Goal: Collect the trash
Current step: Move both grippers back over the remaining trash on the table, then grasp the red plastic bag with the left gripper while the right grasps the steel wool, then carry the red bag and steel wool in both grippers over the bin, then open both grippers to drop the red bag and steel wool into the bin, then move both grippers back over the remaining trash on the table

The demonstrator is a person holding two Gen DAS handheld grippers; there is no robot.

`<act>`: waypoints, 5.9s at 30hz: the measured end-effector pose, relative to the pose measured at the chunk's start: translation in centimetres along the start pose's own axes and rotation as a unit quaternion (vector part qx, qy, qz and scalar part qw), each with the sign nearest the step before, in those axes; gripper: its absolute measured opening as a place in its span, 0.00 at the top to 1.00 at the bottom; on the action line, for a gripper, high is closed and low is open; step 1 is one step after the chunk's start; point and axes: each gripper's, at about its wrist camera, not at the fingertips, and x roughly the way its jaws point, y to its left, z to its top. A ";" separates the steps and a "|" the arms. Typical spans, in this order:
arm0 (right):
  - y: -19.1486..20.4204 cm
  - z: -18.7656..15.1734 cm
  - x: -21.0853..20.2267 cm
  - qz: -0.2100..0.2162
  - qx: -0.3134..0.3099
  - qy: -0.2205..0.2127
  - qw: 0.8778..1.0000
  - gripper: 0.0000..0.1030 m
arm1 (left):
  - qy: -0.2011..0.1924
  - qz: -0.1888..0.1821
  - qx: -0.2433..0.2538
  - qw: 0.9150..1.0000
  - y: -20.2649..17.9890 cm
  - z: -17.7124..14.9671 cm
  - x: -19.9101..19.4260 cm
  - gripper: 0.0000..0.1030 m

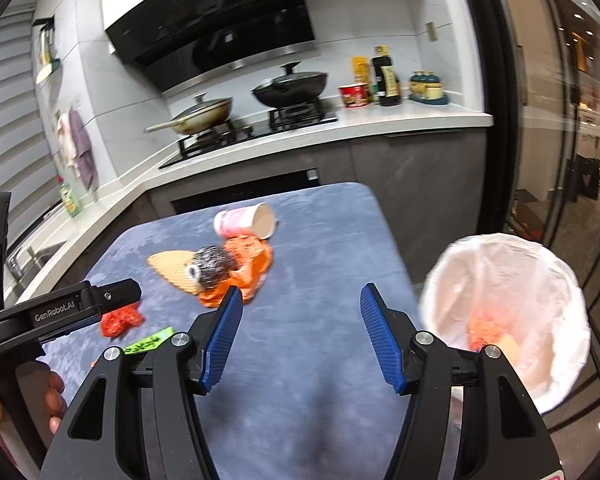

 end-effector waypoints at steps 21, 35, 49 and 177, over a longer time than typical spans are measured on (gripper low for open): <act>10.5 1.5 11.6 0.038 -0.085 0.054 0.994 0.33 | 0.039 0.052 -0.077 0.995 11.2 2.6 5.6 0.17; 11.8 1.4 18.8 0.037 -0.093 0.094 0.991 0.33 | 0.063 0.042 -0.087 0.993 12.5 2.4 8.7 0.27; 10.5 1.5 18.1 0.051 -0.070 0.092 0.992 0.52 | 0.053 0.029 -0.062 0.996 11.2 2.5 8.2 0.61; -22.8 -0.8 -5.5 -0.120 0.154 -0.054 0.979 0.43 | 0.046 -0.131 0.213 0.967 -28.1 -7.2 2.4 0.31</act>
